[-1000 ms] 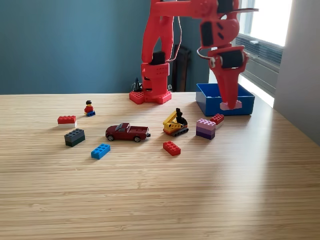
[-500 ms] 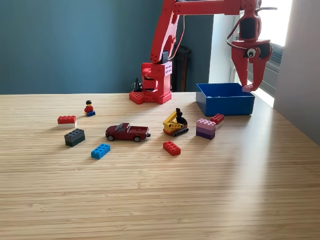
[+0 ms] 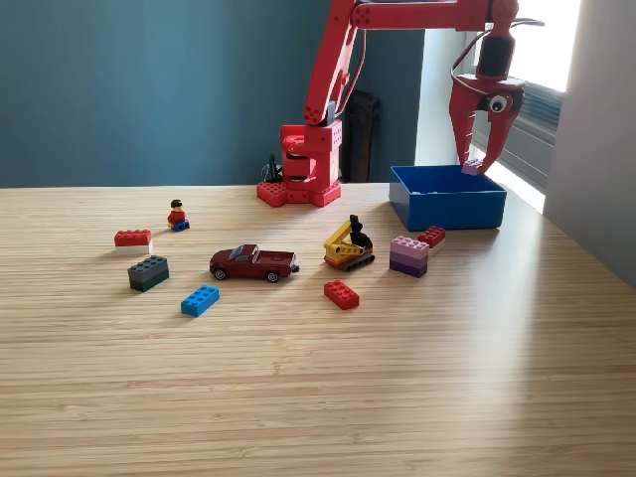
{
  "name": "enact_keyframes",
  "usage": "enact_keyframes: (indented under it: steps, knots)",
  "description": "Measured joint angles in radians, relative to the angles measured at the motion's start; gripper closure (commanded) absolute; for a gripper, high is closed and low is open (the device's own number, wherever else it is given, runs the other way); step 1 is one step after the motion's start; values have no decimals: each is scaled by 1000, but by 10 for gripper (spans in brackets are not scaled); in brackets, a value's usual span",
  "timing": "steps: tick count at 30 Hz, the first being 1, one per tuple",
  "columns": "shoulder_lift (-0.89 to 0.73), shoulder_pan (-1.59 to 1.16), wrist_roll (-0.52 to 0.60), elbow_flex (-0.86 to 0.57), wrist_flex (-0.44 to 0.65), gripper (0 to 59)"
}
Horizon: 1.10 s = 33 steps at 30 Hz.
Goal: Grasp a lego block and put it in the bin.
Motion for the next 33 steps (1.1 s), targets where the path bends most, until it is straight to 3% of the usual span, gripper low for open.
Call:
enact_keyframes:
  steps: [4,7,10,15,16,21,33]
  knots:
    - [0,-8,-44,60,0,321]
    - [0,-8,-41,72,0,267]
    - [0,-8,-41,75,0,293]
    - [12,14,-29,55,0,491]
    - [12,40,-14,35,0,501]
    - [12,207,41,-60,0,524]
    - [12,611,34,-160,0,529]
